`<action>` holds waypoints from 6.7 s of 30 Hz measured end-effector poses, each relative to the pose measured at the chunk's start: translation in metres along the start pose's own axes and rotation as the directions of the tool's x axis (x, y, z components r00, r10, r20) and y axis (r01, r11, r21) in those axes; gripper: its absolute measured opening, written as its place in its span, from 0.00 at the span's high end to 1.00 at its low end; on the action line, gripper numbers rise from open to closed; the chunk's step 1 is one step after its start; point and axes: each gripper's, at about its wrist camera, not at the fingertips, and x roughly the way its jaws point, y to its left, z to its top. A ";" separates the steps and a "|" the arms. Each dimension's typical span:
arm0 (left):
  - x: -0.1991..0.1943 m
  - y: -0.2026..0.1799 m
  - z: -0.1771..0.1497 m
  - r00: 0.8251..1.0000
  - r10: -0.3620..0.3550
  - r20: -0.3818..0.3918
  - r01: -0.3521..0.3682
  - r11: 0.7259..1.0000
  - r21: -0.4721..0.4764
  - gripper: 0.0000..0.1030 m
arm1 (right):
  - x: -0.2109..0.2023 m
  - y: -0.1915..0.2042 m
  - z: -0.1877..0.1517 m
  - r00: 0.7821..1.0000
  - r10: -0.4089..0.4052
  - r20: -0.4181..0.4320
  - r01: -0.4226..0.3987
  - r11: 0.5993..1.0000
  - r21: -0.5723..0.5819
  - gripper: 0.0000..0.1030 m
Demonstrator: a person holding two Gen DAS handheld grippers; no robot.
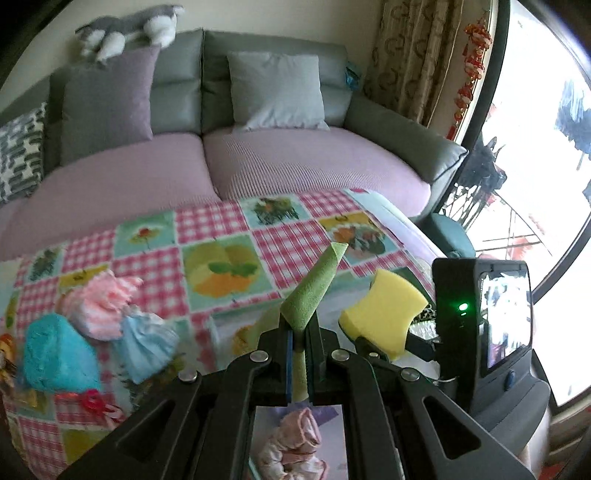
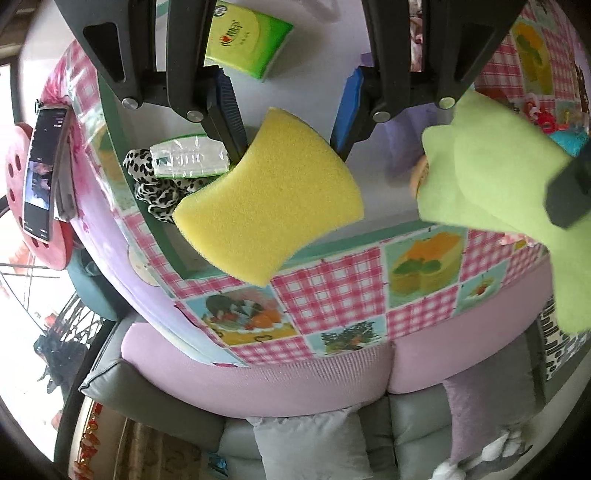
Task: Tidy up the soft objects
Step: 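Carry the green cloth and yellow sponge into the tray and open both tools, then withdraw both open tools from the tray toward the pile, then grasp the red bow hair tie with the left tool while the right tool grasps the red tape roll, then carry the red bow and red tape roll into the tray and open both tools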
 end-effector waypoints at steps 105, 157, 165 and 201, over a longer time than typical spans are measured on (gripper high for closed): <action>-0.022 0.235 -0.110 0.888 0.309 -0.341 -0.457 0.677 -0.577 0.15 | 0.018 0.195 -0.048 0.932 0.322 -0.164 -0.361 0.855 -0.373 0.21; 0.013 0.203 -0.095 0.949 0.133 -0.286 -0.271 0.807 -0.525 0.68 | 0.013 0.185 -0.041 0.952 0.279 -0.122 -0.305 0.868 -0.392 0.44; -0.014 0.191 -0.078 0.966 0.151 -0.209 -0.236 0.841 -0.486 0.68 | -0.020 0.166 -0.030 0.956 0.292 -0.030 -0.283 0.889 -0.359 0.44; 0.019 0.016 -0.031 0.993 0.007 -0.120 -0.019 0.995 -0.099 0.68 | -0.031 -0.006 -0.009 0.999 0.010 0.039 -0.008 0.999 -0.039 0.44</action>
